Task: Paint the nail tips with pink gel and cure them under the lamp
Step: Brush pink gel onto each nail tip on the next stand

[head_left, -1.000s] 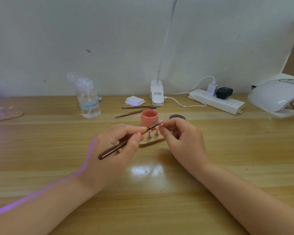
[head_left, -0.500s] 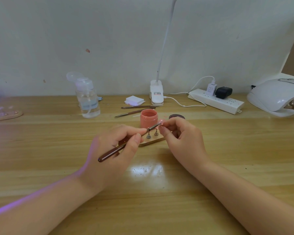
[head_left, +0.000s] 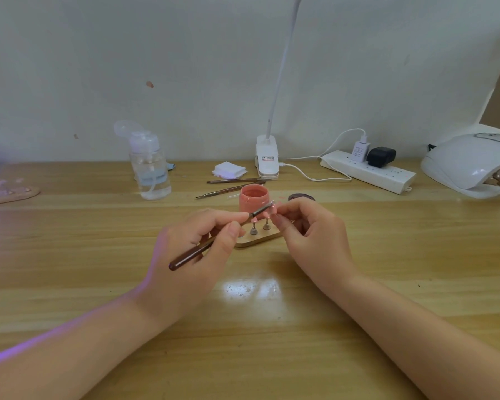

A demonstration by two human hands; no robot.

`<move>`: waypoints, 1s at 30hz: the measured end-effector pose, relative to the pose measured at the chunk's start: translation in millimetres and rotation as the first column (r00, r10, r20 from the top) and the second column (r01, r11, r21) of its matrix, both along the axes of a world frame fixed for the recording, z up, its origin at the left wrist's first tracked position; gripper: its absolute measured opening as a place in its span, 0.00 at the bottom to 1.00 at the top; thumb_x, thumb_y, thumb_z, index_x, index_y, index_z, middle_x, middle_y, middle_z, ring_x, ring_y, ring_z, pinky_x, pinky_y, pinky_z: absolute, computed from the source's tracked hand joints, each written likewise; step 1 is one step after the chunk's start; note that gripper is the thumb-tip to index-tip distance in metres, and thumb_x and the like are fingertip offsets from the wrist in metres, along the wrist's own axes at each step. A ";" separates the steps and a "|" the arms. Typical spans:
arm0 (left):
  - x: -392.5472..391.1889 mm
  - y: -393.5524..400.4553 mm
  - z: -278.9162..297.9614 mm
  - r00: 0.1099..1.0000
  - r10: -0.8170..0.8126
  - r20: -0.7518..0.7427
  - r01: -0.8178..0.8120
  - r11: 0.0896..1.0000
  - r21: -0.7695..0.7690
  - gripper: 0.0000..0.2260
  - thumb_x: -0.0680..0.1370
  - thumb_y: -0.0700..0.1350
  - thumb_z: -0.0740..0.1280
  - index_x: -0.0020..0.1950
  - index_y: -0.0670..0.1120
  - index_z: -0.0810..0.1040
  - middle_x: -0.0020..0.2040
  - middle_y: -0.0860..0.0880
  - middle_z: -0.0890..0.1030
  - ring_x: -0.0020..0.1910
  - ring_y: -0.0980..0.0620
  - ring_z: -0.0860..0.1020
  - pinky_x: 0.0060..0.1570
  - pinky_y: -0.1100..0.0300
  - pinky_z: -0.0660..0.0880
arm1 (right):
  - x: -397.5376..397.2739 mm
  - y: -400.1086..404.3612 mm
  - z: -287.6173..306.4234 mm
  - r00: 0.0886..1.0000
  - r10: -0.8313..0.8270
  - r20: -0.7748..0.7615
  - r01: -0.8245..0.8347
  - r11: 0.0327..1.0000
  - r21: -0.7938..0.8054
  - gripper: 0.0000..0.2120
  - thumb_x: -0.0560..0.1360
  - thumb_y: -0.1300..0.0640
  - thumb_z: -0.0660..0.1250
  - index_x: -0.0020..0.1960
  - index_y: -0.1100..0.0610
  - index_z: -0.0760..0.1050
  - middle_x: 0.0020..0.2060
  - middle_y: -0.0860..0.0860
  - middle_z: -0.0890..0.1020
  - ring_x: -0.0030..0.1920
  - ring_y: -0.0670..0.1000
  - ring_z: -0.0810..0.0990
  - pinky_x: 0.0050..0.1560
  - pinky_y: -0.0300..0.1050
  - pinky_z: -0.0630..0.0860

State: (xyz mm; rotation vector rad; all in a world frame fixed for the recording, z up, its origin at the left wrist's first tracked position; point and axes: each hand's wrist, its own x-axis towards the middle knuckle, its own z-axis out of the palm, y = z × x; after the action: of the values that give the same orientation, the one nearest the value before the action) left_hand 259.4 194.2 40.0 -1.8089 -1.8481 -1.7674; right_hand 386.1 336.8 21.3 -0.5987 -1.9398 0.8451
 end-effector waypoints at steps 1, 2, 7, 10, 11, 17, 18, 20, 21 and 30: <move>0.6 -0.3 0.3 1.000 0.002 0.004 -0.002 1.000 0.003 0.10 0.76 0.53 0.61 0.53 0.58 0.79 0.45 0.58 0.84 0.44 0.58 0.81 0.43 0.71 0.73 | 0.4 -0.2 0.1 1.000 0.000 -0.001 0.000 1.000 -0.004 0.02 0.75 0.60 0.71 0.46 0.54 0.81 0.35 0.45 0.82 0.31 0.43 0.73 0.34 0.38 0.72; 0.8 -0.6 0.9 1.000 0.003 0.016 -0.003 1.000 0.012 0.10 0.76 0.53 0.61 0.53 0.58 0.79 0.46 0.59 0.83 0.45 0.59 0.81 0.44 0.71 0.73 | 0.6 -0.3 0.3 1.000 0.000 -0.002 0.000 1.000 -0.005 0.02 0.75 0.60 0.71 0.46 0.54 0.81 0.35 0.45 0.82 0.31 0.43 0.74 0.34 0.38 0.72; 1.2 -1.1 1.6 1.000 -0.002 0.026 0.001 1.000 0.029 0.07 0.78 0.49 0.64 0.54 0.56 0.79 0.46 0.58 0.83 0.45 0.58 0.81 0.44 0.71 0.73 | 0.2 -1.3 0.8 1.000 0.002 -0.011 -0.003 1.000 -0.009 0.01 0.75 0.59 0.71 0.46 0.54 0.81 0.35 0.45 0.82 0.31 0.44 0.74 0.34 0.38 0.72; 1.1 -0.2 -0.5 1.000 0.000 0.001 0.000 1.000 -0.006 0.07 0.78 0.46 0.64 0.51 0.55 0.81 0.43 0.57 0.83 0.43 0.57 0.80 0.42 0.70 0.72 | 0.4 -0.9 0.9 1.000 -0.005 0.007 0.005 1.000 -0.002 0.02 0.75 0.60 0.71 0.46 0.54 0.81 0.35 0.45 0.82 0.31 0.43 0.73 0.33 0.37 0.71; 1.0 -0.8 -0.8 1.000 -0.006 -0.004 0.006 1.000 -0.004 0.07 0.77 0.48 0.63 0.50 0.53 0.81 0.43 0.56 0.83 0.42 0.57 0.80 0.41 0.70 0.72 | 0.2 -0.8 0.9 1.000 -0.009 0.010 0.009 1.000 -0.003 0.03 0.75 0.61 0.71 0.46 0.54 0.81 0.35 0.44 0.81 0.30 0.43 0.73 0.33 0.36 0.70; 3.0 -3.3 0.5 1.000 -0.012 0.025 0.011 0.999 0.037 0.08 0.76 0.50 0.61 0.50 0.55 0.79 0.43 0.57 0.83 0.42 0.60 0.80 0.41 0.73 0.71 | 0.4 -0.8 0.5 1.000 -0.024 0.018 0.024 1.000 -0.006 0.02 0.75 0.60 0.71 0.45 0.54 0.81 0.33 0.43 0.80 0.30 0.42 0.73 0.34 0.33 0.69; 3.2 -2.1 0.5 0.999 -0.004 0.038 0.003 1.000 0.029 0.08 0.77 0.50 0.62 0.51 0.56 0.79 0.43 0.57 0.83 0.42 0.61 0.80 0.41 0.74 0.71 | 0.1 -0.9 0.8 1.000 -0.024 0.017 0.024 1.000 -0.005 0.02 0.75 0.60 0.71 0.46 0.55 0.81 0.34 0.44 0.81 0.30 0.43 0.73 0.34 0.34 0.69; 3.3 0.2 -0.4 0.999 0.010 0.044 -0.010 1.000 0.005 0.07 0.78 0.48 0.65 0.53 0.55 0.80 0.42 0.57 0.84 0.40 0.62 0.79 0.41 0.73 0.70 | -0.4 -1.1 1.5 1.000 -0.026 0.016 0.026 1.000 -0.001 0.01 0.75 0.60 0.71 0.46 0.55 0.81 0.35 0.45 0.82 0.31 0.44 0.74 0.34 0.36 0.70; 3.2 0.6 -1.0 0.999 0.012 0.040 -0.012 1.000 -0.007 0.07 0.77 0.48 0.65 0.53 0.55 0.80 0.42 0.56 0.84 0.40 0.62 0.79 0.40 0.72 0.70 | -0.6 -1.2 1.9 1.000 -0.026 0.016 0.026 1.000 0.000 0.01 0.75 0.60 0.71 0.46 0.56 0.81 0.35 0.45 0.82 0.31 0.45 0.74 0.35 0.37 0.71; 4.0 -2.3 0.3 1.000 0.000 0.003 0.000 1.000 0.020 0.09 0.77 0.51 0.60 0.53 0.57 0.79 0.45 0.60 0.83 0.43 0.62 0.79 0.42 0.75 0.70 | 0.7 -2.6 1.6 1.000 0.009 -0.015 -0.010 1.000 -0.024 0.02 0.75 0.59 0.71 0.45 0.54 0.81 0.34 0.48 0.82 0.32 0.53 0.75 0.35 0.47 0.73</move>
State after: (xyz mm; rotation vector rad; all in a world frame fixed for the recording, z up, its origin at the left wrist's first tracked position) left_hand 263.3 191.9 40.3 -1.8004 -1.8243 -1.7826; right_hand 386.8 334.1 22.9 -0.5959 -1.9227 0.8772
